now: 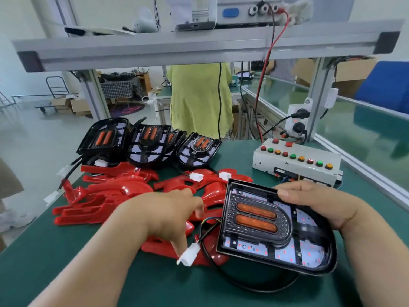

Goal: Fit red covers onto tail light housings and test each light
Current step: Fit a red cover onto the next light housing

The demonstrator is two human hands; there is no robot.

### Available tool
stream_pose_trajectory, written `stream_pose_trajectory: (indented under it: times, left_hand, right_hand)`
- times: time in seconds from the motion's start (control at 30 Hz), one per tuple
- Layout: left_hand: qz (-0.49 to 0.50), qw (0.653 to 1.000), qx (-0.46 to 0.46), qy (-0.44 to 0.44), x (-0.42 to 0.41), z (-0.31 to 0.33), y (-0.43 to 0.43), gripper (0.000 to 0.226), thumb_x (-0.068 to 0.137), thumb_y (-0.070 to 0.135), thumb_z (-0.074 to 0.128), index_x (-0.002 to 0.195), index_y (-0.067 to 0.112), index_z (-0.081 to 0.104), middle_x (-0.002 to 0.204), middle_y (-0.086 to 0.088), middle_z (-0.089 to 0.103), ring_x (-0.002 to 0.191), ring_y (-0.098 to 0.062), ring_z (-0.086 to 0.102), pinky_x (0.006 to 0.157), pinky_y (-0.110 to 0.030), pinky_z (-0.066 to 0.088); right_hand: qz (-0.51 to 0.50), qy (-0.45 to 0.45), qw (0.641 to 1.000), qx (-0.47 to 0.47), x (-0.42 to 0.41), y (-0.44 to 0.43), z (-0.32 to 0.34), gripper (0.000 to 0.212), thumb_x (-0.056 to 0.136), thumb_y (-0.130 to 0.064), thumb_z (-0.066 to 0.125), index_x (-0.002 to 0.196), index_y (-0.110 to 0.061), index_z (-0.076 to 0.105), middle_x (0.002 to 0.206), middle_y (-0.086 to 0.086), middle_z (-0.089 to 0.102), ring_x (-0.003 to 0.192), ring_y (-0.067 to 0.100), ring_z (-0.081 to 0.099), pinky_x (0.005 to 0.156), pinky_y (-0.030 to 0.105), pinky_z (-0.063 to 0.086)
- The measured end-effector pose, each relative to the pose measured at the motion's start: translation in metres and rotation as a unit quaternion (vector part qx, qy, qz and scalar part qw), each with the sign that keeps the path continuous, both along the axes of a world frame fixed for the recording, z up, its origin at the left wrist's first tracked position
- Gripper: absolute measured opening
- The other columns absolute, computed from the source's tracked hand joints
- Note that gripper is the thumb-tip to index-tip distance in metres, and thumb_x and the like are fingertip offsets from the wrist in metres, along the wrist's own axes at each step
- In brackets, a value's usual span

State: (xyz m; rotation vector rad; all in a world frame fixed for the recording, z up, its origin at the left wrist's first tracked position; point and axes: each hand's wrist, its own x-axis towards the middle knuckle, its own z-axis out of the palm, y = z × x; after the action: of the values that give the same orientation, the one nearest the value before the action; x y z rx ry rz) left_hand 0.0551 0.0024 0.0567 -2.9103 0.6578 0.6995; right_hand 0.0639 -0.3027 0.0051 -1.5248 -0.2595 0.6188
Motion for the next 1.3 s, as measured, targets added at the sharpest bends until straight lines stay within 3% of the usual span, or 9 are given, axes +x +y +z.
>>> stream_pose_trajectory:
  times: [0.2,0.3,0.4,0.57,0.7,0.8,0.93,1.13,1.3]
  left_hand:
    - [-0.050,0.998,-0.012,-0.042,0.001,-0.016,-0.010,0.074,0.070,0.032,0.081,0.132,0.042,0.041,0.118,0.016,0.036,0.096,-0.007,0.040,0.056,-0.022,0.031]
    - [-0.047,0.995,-0.074,-0.046,0.006,-0.020,-0.008,0.066,0.070,0.040,0.083,0.128,0.044,0.049,0.115,0.017,0.039,0.107,-0.006,0.042,0.075,-0.025,0.044]
    - [-0.046,0.991,-0.113,-0.060,0.014,-0.026,-0.006,0.066,0.070,0.039,0.083,0.129,0.042,0.053,0.115,0.019,0.040,0.108,-0.005,0.046,0.090,-0.029,0.048]
    - [-0.046,0.979,-0.189,-0.066,0.024,-0.035,-0.007,0.060,0.076,0.032,0.081,0.132,0.037,0.057,0.118,0.025,0.041,0.104,-0.001,0.048,0.078,-0.012,0.036]
    - [-0.052,0.966,-0.236,-0.086,0.028,-0.038,-0.012,0.060,0.081,0.020,0.077,0.135,0.036,0.056,0.129,0.020,0.045,0.118,-0.004,0.046,0.103,-0.024,0.038]
    - [-0.059,0.964,-0.237,-0.103,0.028,-0.031,-0.007,0.061,0.079,0.018,0.078,0.134,0.033,0.058,0.133,0.019,0.048,0.124,-0.002,0.045,0.108,-0.023,0.034]
    - [0.076,0.927,-0.340,-0.138,0.033,-0.003,0.037,0.047,0.072,0.026,0.081,0.115,0.041,0.067,0.105,0.025,0.068,0.099,0.012,0.060,0.093,-0.019,0.046]
    - [0.219,0.955,-0.144,-0.141,0.045,-0.004,0.083,0.029,0.073,0.033,0.085,0.099,0.032,0.073,0.097,0.014,0.069,0.090,-0.005,0.063,0.086,-0.029,0.049]
    - [0.229,0.955,-0.150,-0.117,0.050,-0.014,0.080,0.019,0.079,0.038,0.080,0.096,0.031,0.075,0.101,0.010,0.071,0.093,-0.010,0.064,0.091,-0.035,0.051]
  right_hand:
    - [0.002,-0.008,1.000,-0.010,-0.003,-0.001,0.004,0.050,0.080,-0.030,0.071,0.116,0.004,0.068,0.117,0.034,0.065,0.100,0.040,0.068,0.094,0.051,0.054]
    - [-0.012,-0.011,0.999,-0.031,-0.003,0.002,0.003,0.064,0.076,-0.030,0.074,0.123,0.010,0.061,0.123,0.039,0.060,0.114,0.057,0.056,0.105,0.067,0.039]
    - [-0.018,-0.014,0.999,-0.038,-0.003,0.005,0.005,0.065,0.076,-0.030,0.073,0.125,0.010,0.060,0.124,0.038,0.059,0.119,0.062,0.049,0.107,0.069,0.035]
    - [-0.023,-0.016,0.999,-0.032,-0.002,0.002,0.002,0.056,0.078,-0.029,0.073,0.123,0.004,0.065,0.122,0.035,0.062,0.116,0.056,0.055,0.106,0.063,0.041]
    - [-0.045,-0.013,0.999,-0.025,0.000,0.001,0.000,0.038,0.084,-0.024,0.069,0.115,-0.002,0.071,0.120,0.031,0.065,0.107,0.044,0.065,0.101,0.054,0.050]
    - [-0.049,-0.006,0.999,-0.021,0.001,0.000,0.000,0.036,0.086,-0.024,0.063,0.114,-0.003,0.072,0.118,0.029,0.067,0.103,0.040,0.068,0.095,0.047,0.055]
    - [-0.035,-0.009,0.999,-0.026,0.000,0.004,0.002,0.033,0.085,-0.022,0.063,0.109,-0.001,0.074,0.115,0.029,0.068,0.097,0.035,0.071,0.089,0.042,0.058]
    - [-0.019,-0.026,0.997,-0.073,0.002,0.020,0.000,0.044,0.080,-0.029,0.069,0.114,-0.002,0.072,0.117,0.023,0.070,0.107,0.040,0.067,0.098,0.048,0.053]
    - [-0.031,-0.046,0.992,-0.109,0.002,0.036,-0.003,0.054,0.071,-0.038,0.075,0.118,-0.011,0.071,0.115,0.014,0.073,0.113,0.037,0.066,0.104,0.050,0.048]
